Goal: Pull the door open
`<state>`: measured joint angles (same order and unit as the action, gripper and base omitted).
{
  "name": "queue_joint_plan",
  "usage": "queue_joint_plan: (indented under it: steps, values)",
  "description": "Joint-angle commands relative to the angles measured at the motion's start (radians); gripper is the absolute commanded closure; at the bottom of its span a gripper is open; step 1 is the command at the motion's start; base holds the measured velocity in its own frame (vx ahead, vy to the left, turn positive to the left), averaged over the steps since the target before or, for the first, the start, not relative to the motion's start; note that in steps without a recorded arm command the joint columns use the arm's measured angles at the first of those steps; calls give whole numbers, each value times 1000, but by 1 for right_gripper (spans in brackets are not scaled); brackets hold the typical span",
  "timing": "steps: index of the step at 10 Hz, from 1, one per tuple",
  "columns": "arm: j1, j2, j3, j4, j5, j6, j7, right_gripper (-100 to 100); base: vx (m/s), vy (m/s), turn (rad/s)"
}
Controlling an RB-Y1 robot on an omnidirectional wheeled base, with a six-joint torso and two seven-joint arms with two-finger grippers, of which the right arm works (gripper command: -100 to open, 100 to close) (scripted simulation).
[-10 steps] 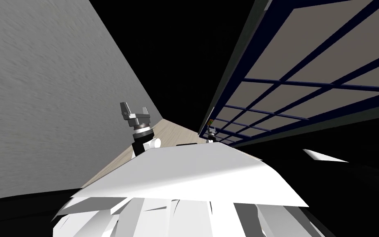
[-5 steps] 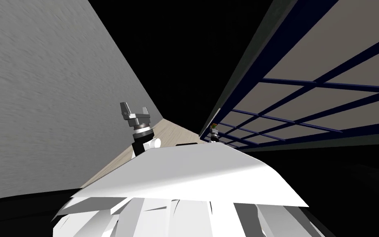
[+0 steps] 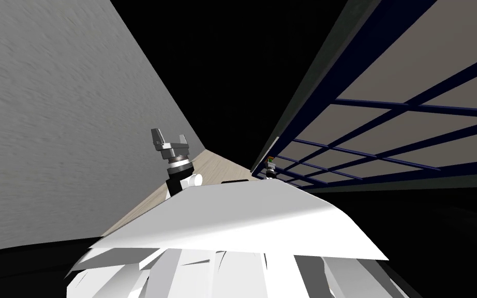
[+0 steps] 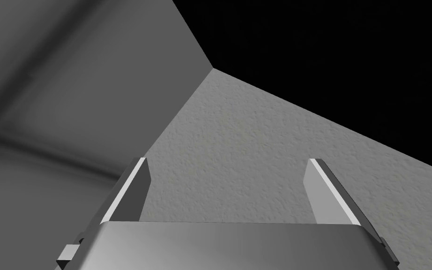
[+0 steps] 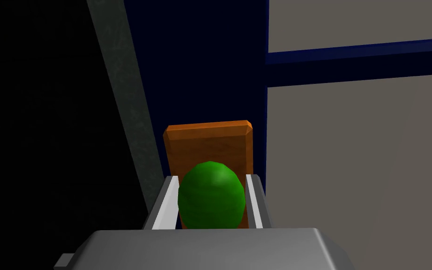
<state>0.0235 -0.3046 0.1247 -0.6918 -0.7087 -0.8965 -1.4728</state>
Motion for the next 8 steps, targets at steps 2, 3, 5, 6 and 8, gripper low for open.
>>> queue_joint_plan:
  steps: [2,3,5,6,8]
  values:
    - [1,0,0,0,0,0,0,100,-4,0,2]
    - [1,0,0,0,0,0,0,100,0,0,0]
    - [7,-10,20,-7,9,-2,-17,100,-72,-7,39]
    - [9,-13,25,-9,12,-3,-21,100,-193,-9,89]
    - [18,-25,49,-17,23,-6,-43,100,-196,-4,83]
